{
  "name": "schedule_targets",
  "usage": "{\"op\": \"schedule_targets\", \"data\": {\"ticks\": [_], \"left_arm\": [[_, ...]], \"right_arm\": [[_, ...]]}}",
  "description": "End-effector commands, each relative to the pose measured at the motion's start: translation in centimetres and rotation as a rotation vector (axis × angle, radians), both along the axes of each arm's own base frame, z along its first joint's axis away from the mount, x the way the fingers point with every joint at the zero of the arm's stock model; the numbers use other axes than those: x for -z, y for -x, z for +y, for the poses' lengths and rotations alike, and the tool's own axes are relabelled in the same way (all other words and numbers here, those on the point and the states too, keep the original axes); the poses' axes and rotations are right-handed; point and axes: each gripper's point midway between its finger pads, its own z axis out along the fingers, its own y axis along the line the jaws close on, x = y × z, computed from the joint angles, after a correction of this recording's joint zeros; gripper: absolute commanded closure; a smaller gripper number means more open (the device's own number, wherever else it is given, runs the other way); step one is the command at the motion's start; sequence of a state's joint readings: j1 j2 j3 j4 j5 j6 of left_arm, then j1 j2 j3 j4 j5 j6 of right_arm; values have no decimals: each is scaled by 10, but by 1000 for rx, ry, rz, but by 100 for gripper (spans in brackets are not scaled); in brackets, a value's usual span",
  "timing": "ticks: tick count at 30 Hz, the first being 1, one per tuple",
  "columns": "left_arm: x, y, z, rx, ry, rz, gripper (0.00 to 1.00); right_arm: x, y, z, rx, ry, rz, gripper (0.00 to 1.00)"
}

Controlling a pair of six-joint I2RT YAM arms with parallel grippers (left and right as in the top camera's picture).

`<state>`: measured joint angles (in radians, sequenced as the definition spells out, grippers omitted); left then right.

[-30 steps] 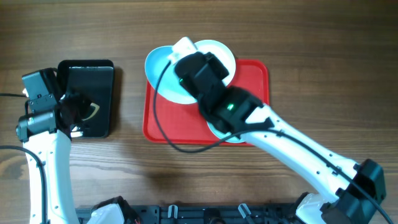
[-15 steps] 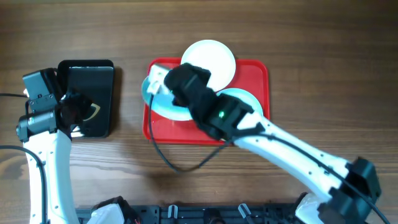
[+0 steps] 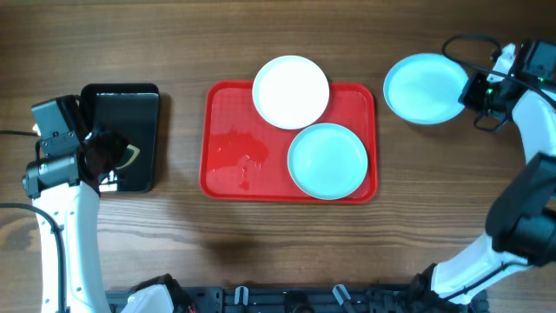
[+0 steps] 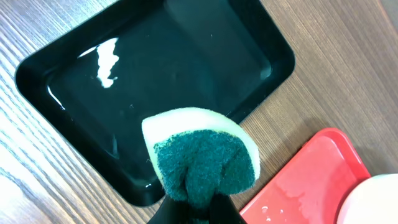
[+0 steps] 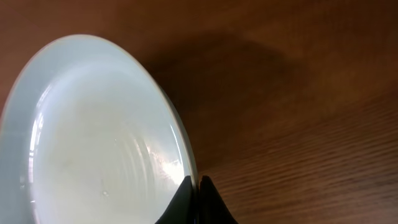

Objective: Clean dirty plates on tray and stack at the side

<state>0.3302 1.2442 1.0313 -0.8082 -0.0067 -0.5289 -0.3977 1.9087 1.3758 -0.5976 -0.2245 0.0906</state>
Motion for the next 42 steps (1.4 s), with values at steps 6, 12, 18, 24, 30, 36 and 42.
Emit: {"op": "schedule_targets", "data": {"ticks": [6,12,18,24,30,36,42], "left_arm": [[-1,0,5,-14,-20,0,96],[14,-3,6,-14,-4,45,96],[29,-4,6,-13,11,91,96],[27,-7,8,-13,6,76,96],[26,-11,1,8,38,59,96],[23,-25,-31,170,81,19,96],[44,-39,-115,423,133,72,96]], "right_arm": [[-35,-20,50,-112,-224,-158,34],[-105,-49,183,-430,-151,-369,33],[15,-68,283,-478,-35,-208,34],[54,-49,322,-555,-41,-130,62],[51,-1,400,-761,-173,-77,91],[64,64,423,-891,-159,109,89],[60,54,427,-893,-150,58,93]]}}
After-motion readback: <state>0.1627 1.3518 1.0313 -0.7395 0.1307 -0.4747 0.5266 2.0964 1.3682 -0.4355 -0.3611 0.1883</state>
